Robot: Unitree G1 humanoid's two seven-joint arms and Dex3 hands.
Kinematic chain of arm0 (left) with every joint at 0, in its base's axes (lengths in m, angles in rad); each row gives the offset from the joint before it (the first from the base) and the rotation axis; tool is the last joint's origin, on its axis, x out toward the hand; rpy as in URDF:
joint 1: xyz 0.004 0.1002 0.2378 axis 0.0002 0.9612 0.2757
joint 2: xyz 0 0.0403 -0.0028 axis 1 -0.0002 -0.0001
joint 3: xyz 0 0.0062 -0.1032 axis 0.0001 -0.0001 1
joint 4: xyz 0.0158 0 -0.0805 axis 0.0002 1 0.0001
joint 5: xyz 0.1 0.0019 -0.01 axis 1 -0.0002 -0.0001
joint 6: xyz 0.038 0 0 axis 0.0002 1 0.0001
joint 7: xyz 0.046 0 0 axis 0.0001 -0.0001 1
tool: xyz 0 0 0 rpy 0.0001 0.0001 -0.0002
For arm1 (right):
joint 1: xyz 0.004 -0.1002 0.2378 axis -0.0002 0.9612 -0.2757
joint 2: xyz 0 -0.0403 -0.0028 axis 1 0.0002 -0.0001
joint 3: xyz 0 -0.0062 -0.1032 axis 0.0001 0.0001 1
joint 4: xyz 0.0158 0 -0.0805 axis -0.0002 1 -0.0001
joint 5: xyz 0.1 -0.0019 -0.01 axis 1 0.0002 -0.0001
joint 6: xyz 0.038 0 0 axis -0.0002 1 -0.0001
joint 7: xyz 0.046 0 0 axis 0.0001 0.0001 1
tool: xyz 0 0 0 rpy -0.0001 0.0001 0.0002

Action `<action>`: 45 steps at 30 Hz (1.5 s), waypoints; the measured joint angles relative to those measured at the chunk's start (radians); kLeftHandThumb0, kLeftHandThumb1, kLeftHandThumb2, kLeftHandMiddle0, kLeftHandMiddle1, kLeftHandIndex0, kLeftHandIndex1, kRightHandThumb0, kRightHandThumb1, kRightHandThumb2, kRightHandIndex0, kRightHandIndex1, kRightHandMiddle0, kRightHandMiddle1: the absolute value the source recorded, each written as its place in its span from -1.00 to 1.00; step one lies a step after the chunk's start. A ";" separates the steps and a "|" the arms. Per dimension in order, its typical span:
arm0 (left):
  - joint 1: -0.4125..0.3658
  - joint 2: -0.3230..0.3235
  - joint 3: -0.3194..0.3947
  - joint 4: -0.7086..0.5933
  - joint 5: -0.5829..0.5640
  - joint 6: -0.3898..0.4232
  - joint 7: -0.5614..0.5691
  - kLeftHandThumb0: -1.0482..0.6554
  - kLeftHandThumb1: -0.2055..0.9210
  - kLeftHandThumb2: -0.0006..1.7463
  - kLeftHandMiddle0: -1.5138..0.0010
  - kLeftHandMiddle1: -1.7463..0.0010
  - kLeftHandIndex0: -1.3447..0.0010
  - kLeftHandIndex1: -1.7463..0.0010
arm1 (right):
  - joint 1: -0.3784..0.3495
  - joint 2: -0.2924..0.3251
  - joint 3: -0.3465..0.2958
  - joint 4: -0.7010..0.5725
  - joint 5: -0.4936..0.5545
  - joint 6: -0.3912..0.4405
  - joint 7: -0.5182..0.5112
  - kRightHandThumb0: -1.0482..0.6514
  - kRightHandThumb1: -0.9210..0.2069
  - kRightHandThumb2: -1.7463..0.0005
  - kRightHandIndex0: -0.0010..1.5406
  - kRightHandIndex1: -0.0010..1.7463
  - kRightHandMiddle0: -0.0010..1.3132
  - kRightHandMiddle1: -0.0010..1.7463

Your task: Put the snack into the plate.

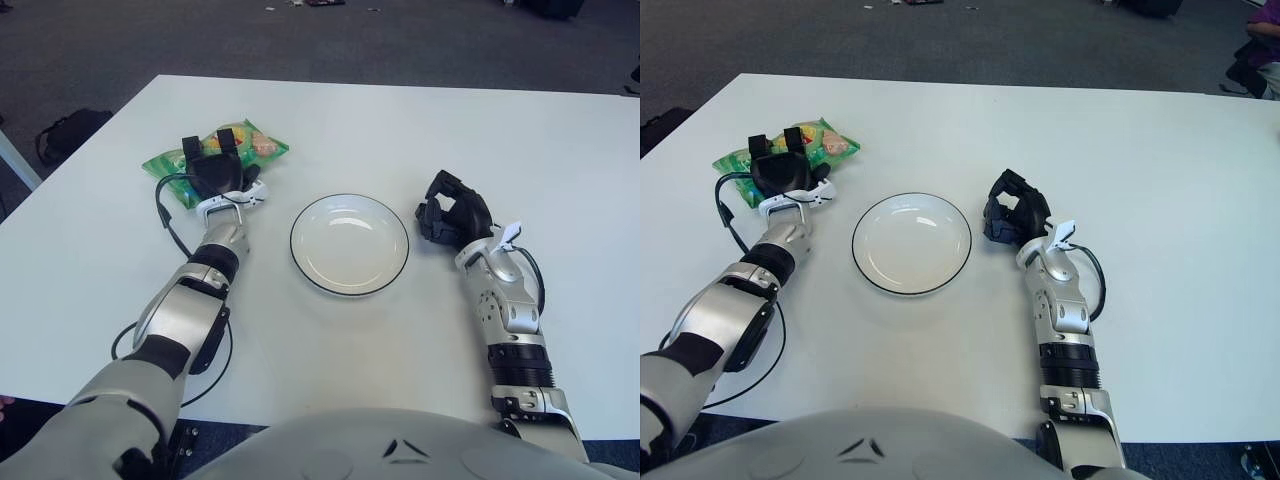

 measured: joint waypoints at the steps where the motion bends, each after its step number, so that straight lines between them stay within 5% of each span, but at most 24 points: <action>1: 0.000 0.009 -0.007 0.007 -0.005 -0.023 0.013 0.24 -0.45 0.63 -0.17 -0.52 0.08 -0.99 | 0.001 0.000 0.000 0.000 0.000 0.000 0.000 -0.34 0.09 -0.53 0.62 1.00 -0.05 1.00; 9: -0.009 0.060 -0.069 0.046 -0.018 -0.124 0.063 0.23 -0.77 0.82 -0.37 -0.43 -0.14 -1.00 | 0.005 0.000 0.000 0.000 -0.001 0.007 -0.001 -0.34 0.11 -0.54 0.62 1.00 -0.04 1.00; 14: -0.019 0.076 -0.082 0.061 -0.052 -0.165 0.064 0.23 -0.91 0.96 -0.42 -0.58 -0.14 -1.00 | 0.005 0.001 0.000 0.000 -0.001 0.007 -0.002 -0.34 0.12 -0.54 0.62 1.00 -0.04 1.00; 26: -0.025 0.111 -0.091 0.044 -0.135 -0.245 0.055 0.23 -0.84 1.00 -0.27 -0.83 -0.08 -1.00 | 0.002 0.000 -0.001 0.003 -0.001 0.009 -0.002 -0.34 0.11 -0.54 0.62 1.00 -0.04 1.00; 45: 0.185 0.154 -0.013 -0.652 -0.215 -0.217 -0.172 0.23 -0.84 1.00 -0.27 -0.82 -0.09 -1.00 | -0.014 -0.021 -0.008 0.009 0.000 -0.006 0.001 -0.34 0.12 -0.54 0.63 1.00 -0.04 1.00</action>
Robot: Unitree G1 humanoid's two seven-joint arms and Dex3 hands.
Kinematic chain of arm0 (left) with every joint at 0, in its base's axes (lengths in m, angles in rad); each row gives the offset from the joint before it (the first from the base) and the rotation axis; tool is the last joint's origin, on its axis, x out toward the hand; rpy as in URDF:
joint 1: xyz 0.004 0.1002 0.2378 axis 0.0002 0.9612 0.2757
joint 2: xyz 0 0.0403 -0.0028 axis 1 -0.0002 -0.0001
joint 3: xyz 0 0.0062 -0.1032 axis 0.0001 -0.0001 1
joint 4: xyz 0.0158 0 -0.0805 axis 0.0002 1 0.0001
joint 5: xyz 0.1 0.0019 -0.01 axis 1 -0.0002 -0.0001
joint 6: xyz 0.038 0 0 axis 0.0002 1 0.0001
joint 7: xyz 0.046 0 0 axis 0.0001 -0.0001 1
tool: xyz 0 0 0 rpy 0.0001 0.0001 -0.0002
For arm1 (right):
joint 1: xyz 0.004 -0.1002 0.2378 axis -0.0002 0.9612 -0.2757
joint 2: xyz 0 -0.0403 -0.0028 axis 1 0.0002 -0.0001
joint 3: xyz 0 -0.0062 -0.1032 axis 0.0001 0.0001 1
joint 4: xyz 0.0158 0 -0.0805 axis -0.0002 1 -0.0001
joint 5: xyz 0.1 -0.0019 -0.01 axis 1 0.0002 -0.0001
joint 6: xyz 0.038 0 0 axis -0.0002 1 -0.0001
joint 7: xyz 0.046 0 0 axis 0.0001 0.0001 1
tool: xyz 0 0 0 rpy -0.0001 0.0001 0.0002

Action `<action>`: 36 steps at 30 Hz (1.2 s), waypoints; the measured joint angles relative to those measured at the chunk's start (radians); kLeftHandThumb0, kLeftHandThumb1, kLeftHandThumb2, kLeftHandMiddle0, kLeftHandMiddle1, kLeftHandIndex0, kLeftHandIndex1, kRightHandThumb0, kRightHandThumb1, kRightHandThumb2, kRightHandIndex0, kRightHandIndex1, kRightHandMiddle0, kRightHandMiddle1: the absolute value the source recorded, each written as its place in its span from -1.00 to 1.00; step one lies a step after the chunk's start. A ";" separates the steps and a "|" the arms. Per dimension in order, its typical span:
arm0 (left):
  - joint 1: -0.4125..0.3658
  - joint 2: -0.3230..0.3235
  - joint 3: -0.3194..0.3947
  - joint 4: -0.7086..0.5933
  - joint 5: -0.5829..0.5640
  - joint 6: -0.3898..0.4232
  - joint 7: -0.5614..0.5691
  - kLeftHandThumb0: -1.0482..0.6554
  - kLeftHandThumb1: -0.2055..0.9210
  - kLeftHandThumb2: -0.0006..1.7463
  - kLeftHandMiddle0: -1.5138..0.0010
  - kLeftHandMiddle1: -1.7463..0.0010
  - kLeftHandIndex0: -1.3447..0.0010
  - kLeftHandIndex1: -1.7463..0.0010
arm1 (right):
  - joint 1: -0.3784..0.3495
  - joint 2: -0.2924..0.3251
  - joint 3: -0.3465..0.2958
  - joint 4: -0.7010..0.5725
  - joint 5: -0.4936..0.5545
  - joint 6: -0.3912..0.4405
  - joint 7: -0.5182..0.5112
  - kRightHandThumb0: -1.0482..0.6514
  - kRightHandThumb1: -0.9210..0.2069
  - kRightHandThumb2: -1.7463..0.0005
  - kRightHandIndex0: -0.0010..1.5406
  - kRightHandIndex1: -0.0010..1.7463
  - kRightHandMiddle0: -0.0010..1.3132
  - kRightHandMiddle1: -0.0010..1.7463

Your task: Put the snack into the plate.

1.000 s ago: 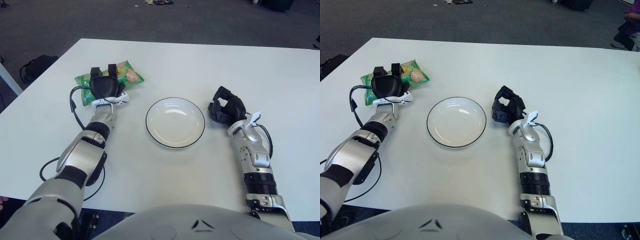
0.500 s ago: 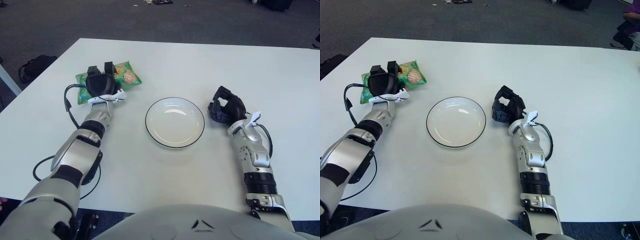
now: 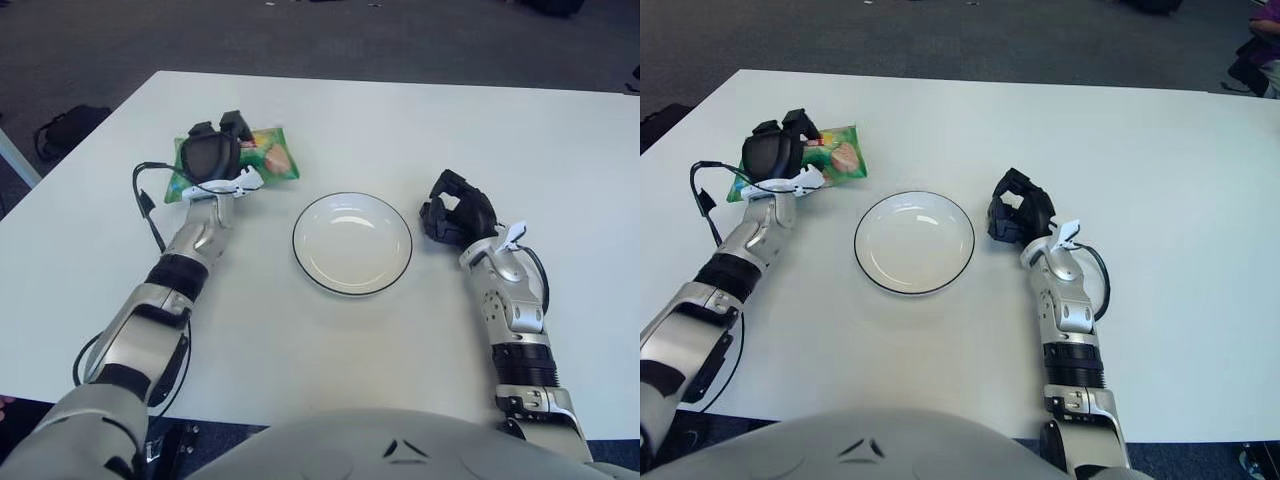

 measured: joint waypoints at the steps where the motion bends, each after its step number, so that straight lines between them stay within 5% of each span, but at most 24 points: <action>1: 0.013 -0.001 0.004 -0.041 -0.006 -0.009 -0.013 0.23 -0.83 1.00 -0.27 -0.83 -0.08 -1.00 | 0.003 0.000 -0.001 0.008 0.000 0.000 0.000 -0.34 0.12 -0.54 0.63 1.00 -0.04 1.00; 7: 0.053 -0.008 0.016 -0.222 -0.014 -0.092 -0.031 0.23 -0.79 1.00 -0.23 -0.91 -0.03 -1.00 | 0.004 -0.002 -0.004 0.028 0.000 -0.010 0.001 -0.35 0.13 -0.56 0.63 1.00 -0.02 1.00; 16: 0.055 -0.013 0.020 -0.323 0.005 -0.247 -0.031 0.23 -0.76 1.00 -0.20 -0.96 -0.01 -1.00 | -0.001 -0.002 -0.006 0.040 0.000 -0.018 0.011 -0.35 0.14 -0.56 0.63 1.00 -0.02 1.00; 36: 0.116 -0.072 -0.012 -0.545 0.082 -0.346 -0.162 0.23 -0.75 1.00 -0.18 -1.00 0.00 -1.00 | -0.001 -0.001 -0.008 0.041 0.000 -0.019 0.012 -0.34 0.09 -0.52 0.62 1.00 -0.05 1.00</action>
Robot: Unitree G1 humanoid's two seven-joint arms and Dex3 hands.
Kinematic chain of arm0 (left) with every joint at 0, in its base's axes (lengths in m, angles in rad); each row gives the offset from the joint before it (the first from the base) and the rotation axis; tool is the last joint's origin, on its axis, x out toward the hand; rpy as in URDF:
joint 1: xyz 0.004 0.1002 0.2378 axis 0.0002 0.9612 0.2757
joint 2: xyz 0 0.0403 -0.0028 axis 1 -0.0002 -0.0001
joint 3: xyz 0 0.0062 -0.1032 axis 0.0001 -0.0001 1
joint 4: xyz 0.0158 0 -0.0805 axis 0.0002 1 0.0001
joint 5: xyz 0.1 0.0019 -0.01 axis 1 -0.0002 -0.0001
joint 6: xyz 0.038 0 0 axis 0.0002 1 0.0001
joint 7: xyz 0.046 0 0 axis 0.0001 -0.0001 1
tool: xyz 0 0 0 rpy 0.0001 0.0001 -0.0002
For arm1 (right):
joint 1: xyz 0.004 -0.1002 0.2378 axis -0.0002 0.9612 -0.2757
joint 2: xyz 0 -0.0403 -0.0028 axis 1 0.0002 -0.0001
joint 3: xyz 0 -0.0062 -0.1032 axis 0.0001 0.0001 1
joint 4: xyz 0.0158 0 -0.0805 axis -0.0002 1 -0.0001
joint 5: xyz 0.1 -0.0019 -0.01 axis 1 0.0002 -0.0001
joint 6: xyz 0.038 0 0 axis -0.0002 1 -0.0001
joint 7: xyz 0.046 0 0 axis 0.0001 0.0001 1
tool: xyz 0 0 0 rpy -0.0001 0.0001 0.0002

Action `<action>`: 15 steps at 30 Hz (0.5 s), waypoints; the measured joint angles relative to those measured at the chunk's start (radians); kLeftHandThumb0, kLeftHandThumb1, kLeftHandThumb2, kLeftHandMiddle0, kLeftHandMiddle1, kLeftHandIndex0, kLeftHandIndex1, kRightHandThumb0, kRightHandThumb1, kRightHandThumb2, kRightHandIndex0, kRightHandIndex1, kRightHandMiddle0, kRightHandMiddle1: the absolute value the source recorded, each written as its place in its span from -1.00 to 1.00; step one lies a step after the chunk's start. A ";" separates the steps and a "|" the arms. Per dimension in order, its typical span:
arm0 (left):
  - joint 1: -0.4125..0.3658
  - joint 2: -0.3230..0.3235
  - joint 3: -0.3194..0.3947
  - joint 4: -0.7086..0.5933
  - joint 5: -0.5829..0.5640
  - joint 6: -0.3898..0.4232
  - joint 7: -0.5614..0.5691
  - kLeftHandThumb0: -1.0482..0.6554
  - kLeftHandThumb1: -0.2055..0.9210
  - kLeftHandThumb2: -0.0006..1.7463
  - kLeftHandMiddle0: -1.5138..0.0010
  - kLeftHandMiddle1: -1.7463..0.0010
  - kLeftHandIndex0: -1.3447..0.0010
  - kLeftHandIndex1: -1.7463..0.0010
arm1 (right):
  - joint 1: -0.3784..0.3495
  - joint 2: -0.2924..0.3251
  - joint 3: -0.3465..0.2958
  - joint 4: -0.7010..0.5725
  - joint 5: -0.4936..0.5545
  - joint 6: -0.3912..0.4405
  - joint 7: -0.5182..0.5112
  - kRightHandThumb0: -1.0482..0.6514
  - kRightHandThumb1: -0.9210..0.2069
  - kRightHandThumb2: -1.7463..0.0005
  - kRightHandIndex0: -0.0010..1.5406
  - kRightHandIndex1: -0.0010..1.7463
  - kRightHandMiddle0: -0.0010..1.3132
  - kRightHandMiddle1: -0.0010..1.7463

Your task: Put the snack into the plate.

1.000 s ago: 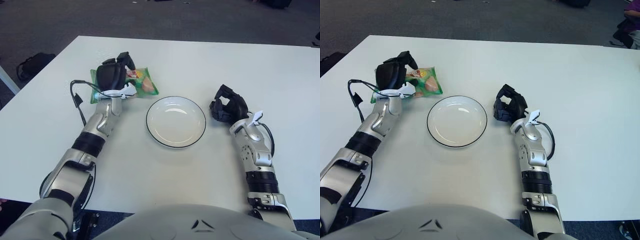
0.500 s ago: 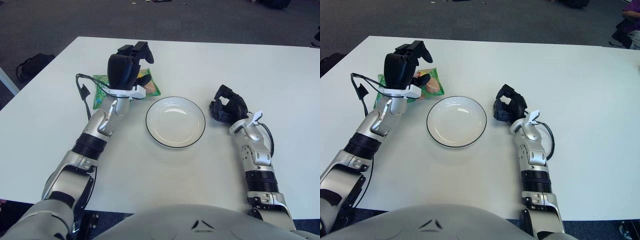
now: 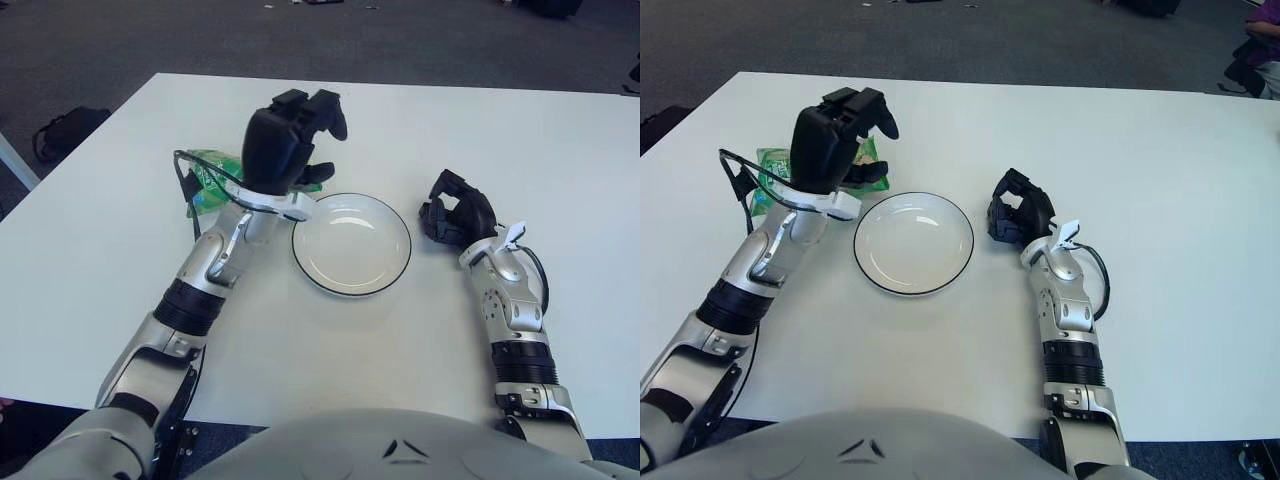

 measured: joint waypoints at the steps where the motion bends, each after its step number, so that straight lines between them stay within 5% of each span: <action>1: 0.001 0.000 0.000 -0.003 0.005 -0.003 -0.008 0.23 -0.75 1.00 -0.18 -1.00 -0.01 -0.99 | 0.000 0.000 0.000 0.000 0.000 0.000 0.000 -0.34 0.09 -0.52 0.62 1.00 -0.05 1.00; 15: 0.004 0.063 0.030 -0.012 0.135 0.103 -0.149 0.23 -0.74 1.00 -0.18 -0.99 0.01 -1.00 | -0.004 0.003 0.002 0.006 0.000 -0.006 0.003 -0.34 0.10 -0.53 0.62 1.00 -0.05 1.00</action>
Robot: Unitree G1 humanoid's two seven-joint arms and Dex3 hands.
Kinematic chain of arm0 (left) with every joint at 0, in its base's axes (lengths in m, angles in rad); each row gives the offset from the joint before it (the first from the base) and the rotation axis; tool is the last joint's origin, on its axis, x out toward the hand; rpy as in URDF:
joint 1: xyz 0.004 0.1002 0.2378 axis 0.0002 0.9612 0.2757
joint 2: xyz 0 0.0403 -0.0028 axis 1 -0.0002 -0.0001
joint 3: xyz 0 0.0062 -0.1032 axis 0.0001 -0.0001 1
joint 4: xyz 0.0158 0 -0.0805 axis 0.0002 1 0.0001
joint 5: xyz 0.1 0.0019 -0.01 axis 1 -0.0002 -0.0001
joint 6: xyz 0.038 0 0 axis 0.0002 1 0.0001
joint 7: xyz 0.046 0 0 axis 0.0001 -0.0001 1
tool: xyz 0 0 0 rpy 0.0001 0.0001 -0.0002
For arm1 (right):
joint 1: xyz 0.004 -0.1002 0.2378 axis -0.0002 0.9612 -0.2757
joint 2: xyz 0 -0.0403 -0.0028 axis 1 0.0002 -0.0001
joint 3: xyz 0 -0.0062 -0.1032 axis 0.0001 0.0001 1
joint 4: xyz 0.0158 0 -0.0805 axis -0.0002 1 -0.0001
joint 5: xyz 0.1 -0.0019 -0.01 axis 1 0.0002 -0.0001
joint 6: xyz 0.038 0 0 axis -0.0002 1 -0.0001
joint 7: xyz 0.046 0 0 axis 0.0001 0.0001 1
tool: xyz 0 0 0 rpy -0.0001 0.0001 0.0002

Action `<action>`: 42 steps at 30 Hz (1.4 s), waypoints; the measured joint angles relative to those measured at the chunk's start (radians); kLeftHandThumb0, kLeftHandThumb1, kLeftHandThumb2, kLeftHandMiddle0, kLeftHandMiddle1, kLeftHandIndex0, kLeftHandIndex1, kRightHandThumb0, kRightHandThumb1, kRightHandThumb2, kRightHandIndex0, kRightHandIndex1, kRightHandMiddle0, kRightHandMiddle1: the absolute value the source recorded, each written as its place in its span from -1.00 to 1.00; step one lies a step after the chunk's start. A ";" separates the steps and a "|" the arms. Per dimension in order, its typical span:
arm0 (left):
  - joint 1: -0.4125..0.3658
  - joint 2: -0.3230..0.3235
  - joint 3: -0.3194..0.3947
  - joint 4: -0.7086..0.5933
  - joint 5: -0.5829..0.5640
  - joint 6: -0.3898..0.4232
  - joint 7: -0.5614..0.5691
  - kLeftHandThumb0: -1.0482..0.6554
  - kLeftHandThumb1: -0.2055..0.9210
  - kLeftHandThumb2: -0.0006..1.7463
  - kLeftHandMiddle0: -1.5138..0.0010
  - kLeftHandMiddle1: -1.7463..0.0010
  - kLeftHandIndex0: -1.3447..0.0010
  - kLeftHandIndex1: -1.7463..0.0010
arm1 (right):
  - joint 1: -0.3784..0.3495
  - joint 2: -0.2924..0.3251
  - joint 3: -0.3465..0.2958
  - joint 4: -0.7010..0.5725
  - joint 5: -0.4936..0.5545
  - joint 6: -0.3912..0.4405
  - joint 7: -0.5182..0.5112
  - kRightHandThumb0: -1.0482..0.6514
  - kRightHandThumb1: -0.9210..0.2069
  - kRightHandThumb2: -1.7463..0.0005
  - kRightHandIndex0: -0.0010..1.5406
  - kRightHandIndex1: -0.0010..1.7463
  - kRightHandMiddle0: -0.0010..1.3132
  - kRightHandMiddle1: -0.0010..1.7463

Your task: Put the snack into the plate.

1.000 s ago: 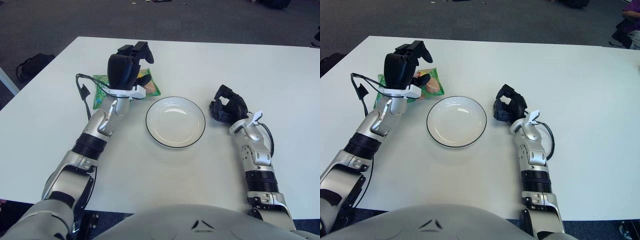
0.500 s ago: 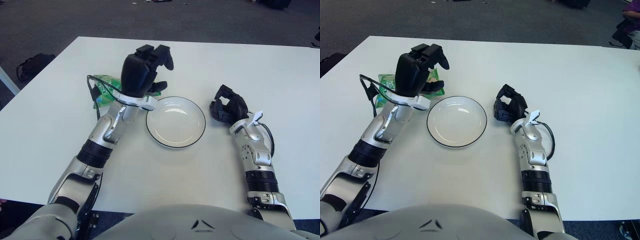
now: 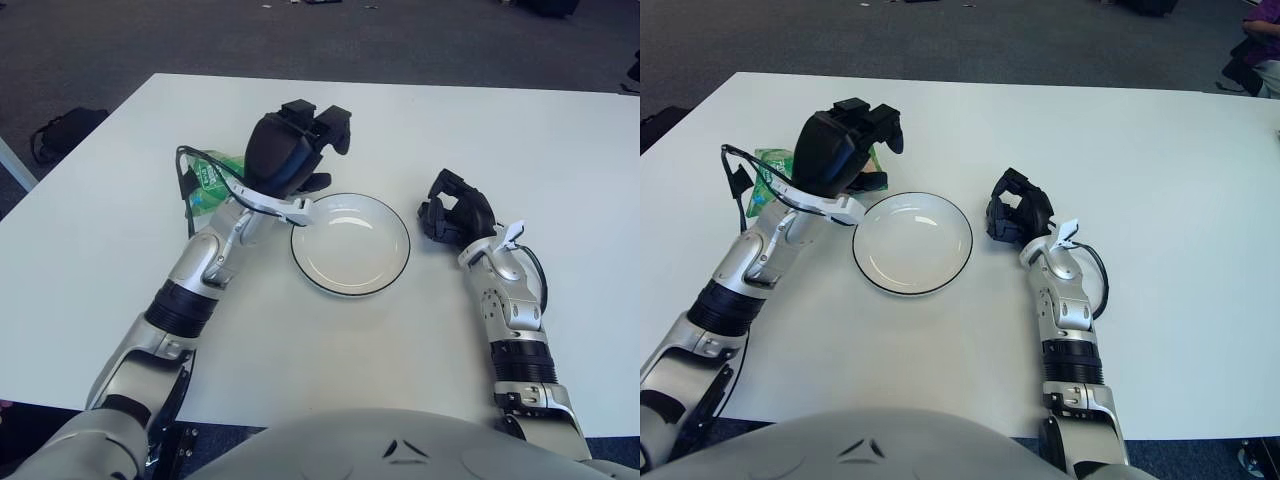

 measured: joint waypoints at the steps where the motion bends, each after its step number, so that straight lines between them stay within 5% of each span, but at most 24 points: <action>1: 0.001 0.002 0.005 0.000 0.011 0.015 -0.006 0.23 -0.75 1.00 -0.19 -0.99 0.01 -1.00 | 0.000 0.000 0.000 0.000 0.000 0.000 0.000 -0.34 0.10 -0.53 0.62 1.00 -0.05 1.00; 14: 0.057 0.004 0.022 -0.030 0.080 0.161 -0.064 0.23 -0.79 1.00 -0.21 -0.98 -0.07 -0.91 | 0.004 -0.003 -0.001 -0.004 0.000 0.000 0.002 -0.34 0.09 -0.53 0.61 1.00 -0.05 1.00; 20: 0.058 0.011 0.053 -0.024 0.097 0.220 -0.068 0.22 -0.36 0.62 0.02 -1.00 0.02 -0.68 | 0.004 -0.005 -0.001 -0.008 0.000 0.010 0.002 -0.34 0.09 -0.52 0.60 1.00 -0.06 1.00; 24: 0.058 0.020 0.077 -0.012 0.109 0.281 -0.088 0.22 0.16 0.25 0.30 -1.00 0.35 -0.73 | 0.005 -0.005 -0.002 -0.011 0.000 0.014 0.002 -0.34 0.08 -0.52 0.60 1.00 -0.06 1.00; 27: 0.059 0.015 0.084 -0.012 0.121 0.346 -0.119 -0.28 0.17 0.20 0.64 -0.66 0.75 -0.71 | 0.007 -0.005 -0.003 -0.013 0.000 0.018 0.002 -0.34 0.08 -0.52 0.60 1.00 -0.06 1.00; 31: 0.059 0.013 0.084 -0.012 0.129 0.386 -0.142 -0.58 0.33 0.08 0.85 -0.36 0.94 -0.57 | 0.008 -0.006 -0.005 -0.015 0.000 0.020 0.002 -0.33 0.08 -0.51 0.61 1.00 -0.06 1.00; 42: 0.007 0.034 0.076 0.127 0.138 0.448 -0.219 -0.93 0.94 -0.44 1.00 0.52 1.00 -0.01 | 0.007 -0.006 -0.007 -0.011 0.001 0.016 0.016 -0.33 0.07 -0.51 0.62 1.00 -0.07 1.00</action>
